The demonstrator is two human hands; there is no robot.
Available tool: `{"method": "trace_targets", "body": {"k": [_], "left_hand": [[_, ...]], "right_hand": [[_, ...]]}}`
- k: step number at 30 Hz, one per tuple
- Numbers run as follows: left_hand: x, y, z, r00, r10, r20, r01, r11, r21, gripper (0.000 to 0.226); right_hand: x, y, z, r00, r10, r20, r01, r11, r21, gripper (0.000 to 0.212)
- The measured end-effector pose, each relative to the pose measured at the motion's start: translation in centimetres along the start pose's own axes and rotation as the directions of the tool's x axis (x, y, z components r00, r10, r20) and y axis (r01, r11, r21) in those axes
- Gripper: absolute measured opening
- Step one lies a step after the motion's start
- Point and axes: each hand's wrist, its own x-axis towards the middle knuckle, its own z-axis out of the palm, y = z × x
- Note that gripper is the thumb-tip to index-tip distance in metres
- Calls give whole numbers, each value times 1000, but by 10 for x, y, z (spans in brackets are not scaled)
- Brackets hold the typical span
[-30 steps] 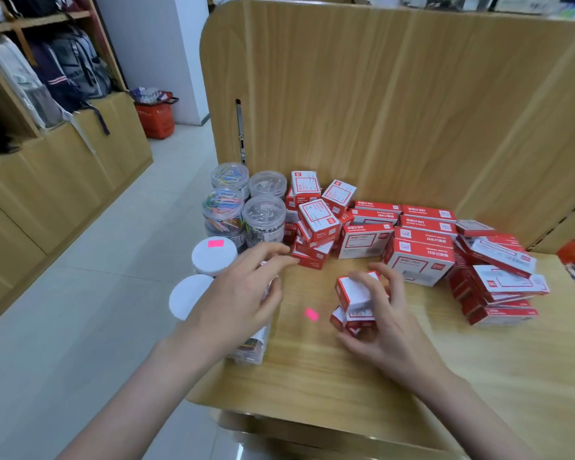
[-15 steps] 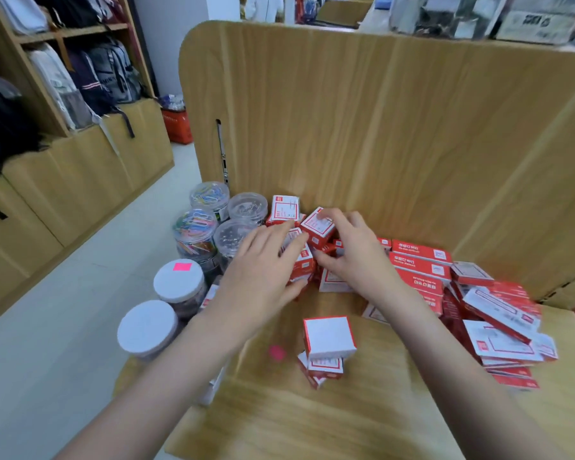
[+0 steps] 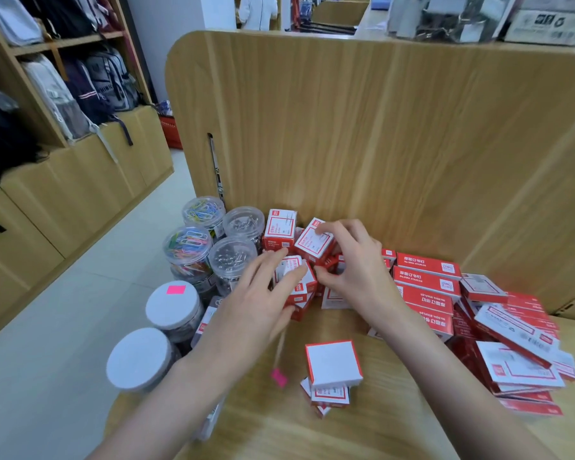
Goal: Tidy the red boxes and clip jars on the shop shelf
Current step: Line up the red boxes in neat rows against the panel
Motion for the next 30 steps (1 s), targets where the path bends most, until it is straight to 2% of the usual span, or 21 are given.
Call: {"method": "trace_targets", "body": {"k": [5, 11, 14, 19, 22, 26, 28, 30], "left_hand": [[3, -9, -4, 1000, 4, -14, -5, 997, -78, 66], [-14, -4, -19, 998, 53, -19, -54, 993, -109, 46], [-34, -5, -16, 991, 125, 50, -119, 986, -114, 50], [-44, -8, 5, 942, 186, 279, -168, 982, -85, 72], [-40, -2, 12, 906, 163, 391, -163, 986, -34, 74], [-33, 2, 6, 844, 99, 528, -115, 993, -2, 54], [-31, -2, 0, 893, 157, 421, -104, 984, -146, 50], [-27, -4, -12, 953, 126, 275, -22, 936, -350, 47]], "right_hand": [[6, -11, -12, 979, 95, -180, -50, 969, 240, 43], [6, -23, -51, 954, 171, -245, -54, 905, 423, 50], [-12, -23, -65, 975, 156, -157, -66, 883, 465, 45], [-45, -15, -52, 985, 89, 146, -147, 877, 458, 51], [-50, -9, -44, 973, 124, 193, -200, 869, 453, 55], [-50, -11, -43, 968, 145, 206, -229, 848, 478, 50], [-47, -14, -44, 970, 147, 192, -226, 832, 507, 49], [-42, -16, -48, 973, 149, 177, -223, 804, 552, 47]]}}
